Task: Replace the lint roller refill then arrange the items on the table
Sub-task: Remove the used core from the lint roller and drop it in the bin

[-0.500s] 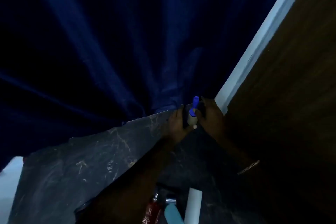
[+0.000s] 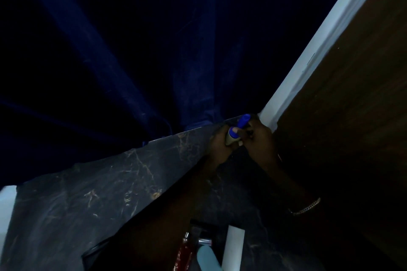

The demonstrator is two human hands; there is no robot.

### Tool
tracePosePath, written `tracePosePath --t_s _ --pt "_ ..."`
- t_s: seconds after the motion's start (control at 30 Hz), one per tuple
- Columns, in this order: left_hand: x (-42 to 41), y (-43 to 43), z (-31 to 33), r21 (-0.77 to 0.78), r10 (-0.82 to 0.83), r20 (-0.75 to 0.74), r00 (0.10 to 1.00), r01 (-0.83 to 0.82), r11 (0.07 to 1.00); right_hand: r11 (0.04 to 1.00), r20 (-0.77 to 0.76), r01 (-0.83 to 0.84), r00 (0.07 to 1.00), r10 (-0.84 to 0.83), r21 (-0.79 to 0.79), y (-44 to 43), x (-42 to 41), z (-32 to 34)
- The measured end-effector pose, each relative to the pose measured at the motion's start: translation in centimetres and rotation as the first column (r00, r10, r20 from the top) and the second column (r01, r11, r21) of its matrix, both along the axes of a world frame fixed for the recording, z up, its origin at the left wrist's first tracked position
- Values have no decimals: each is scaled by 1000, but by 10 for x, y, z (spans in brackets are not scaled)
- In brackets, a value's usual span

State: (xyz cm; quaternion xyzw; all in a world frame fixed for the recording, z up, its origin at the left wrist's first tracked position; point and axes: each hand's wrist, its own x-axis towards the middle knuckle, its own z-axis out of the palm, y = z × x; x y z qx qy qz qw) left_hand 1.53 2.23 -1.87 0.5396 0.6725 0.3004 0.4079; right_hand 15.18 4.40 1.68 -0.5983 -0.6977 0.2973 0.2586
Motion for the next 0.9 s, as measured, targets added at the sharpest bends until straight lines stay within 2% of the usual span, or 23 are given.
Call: tracePosePath --t_s 0.07,0.13,0.23,0.33,0.47,0.6,0.8,0.9 --pt "-3 -14 2 49 -6 49 999 3 999 1000 -94 13 995 -12 3 -14 1 10" --pt "-6 -28 6 66 -37 49 998 33 997 998 -201 23 979 -36 -66 -29 2 18" --pt "-10 -53 19 116 -42 19 999 39 992 991 -307 50 948 -88 -127 -52 4 30" --pt "-15 -81 35 184 -44 -12 999 46 982 992 -451 6 890 -62 -123 -76 9 40" --pt "-23 -129 59 245 -20 -74 997 37 969 994 -535 -40 845 -18 -97 -113 12 57" --pt "-34 -175 85 285 12 -157 987 33 958 985 -671 -62 738 -64 -162 -153 4 78" --pt "-60 -237 123 308 86 -290 953 8 951 963 -618 -129 785 -47 -237 -208 -13 104" --pt "-78 -264 139 305 81 -342 936 29 952 941 -572 -208 820 18 -269 -235 -21 119"
